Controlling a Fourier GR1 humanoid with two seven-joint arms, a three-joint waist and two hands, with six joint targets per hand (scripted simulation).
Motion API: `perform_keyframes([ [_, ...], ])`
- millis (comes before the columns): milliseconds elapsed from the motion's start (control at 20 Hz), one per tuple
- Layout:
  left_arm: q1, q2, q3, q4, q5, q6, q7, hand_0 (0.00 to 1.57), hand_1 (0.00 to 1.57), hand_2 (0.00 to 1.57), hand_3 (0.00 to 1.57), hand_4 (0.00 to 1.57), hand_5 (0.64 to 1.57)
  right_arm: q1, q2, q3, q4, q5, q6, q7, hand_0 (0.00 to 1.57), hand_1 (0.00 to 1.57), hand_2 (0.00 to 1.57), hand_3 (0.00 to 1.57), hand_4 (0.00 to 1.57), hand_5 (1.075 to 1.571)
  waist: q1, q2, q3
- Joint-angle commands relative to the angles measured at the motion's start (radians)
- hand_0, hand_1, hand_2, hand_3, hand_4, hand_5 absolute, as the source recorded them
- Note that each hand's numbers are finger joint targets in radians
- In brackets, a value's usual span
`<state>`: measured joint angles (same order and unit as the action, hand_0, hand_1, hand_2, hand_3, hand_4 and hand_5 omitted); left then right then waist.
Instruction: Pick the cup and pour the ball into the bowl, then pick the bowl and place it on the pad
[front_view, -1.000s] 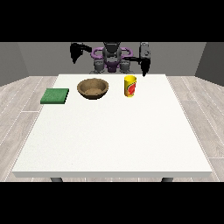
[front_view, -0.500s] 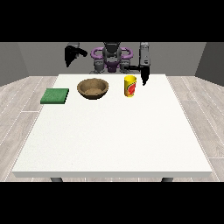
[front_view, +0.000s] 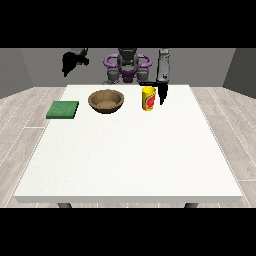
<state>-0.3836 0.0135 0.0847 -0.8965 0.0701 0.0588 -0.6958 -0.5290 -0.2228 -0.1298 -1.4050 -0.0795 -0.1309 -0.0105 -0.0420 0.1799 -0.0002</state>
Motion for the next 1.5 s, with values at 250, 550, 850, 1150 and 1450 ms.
perform_keyframes([
  [250,-0.157,0.027,0.083,0.204,0.018,0.037,-0.08,0.0,0.0,0.0,0.0,0.0,1.532,-0.02,-0.014,0.003,-0.014,-0.01,0.045,-0.001,0.0,0.0,0.34,0.52,0.62,1.568,-0.067,0.046,-0.0003],
  [550,-0.152,0.088,0.097,0.263,0.034,0.008,-0.176,0.07,0.07,0.0,0.0,1.06,1.071,-0.019,-0.05,-0.04,-0.001,-0.031,0.07,-0.026,0.0,0.0,0.34,0.48,0.62,1.569,-0.062,0.051,-0.0004],
  [850,-0.082,0.022,0.042,0.347,-0.066,0.169,-0.332,1.32,1.32,1.57,1.57,1.28,1.222,-0.02,-0.067,-0.054,-0.01,-0.04,0.07,0.014,0.0,0.0,0.39,0.68,0.58,1.57,-0.074,0.041,-0.0007],
  [1150,-0.115,0.006,0.021,0.33,-0.083,0.177,-0.299,1.34,1.34,1.57,1.57,1.29,1.184,-0.005,-0.136,-0.15,0.099,-0.098,0.143,-0.065,0.0,0.0,0.38,0.68,0.58,1.57,-0.028,0.018,0.0],
  [1450,-0.208,-0.012,-0.082,0.24,-0.113,0.278,-0.08,1.34,1.34,1.57,1.57,1.32,1.157,0.036,-0.147,-0.169,0.232,-0.1,0.176,-0.098,0.0,0.0,0.39,0.7,0.57,1.57,-0.003,-0.089,0.0009],
])
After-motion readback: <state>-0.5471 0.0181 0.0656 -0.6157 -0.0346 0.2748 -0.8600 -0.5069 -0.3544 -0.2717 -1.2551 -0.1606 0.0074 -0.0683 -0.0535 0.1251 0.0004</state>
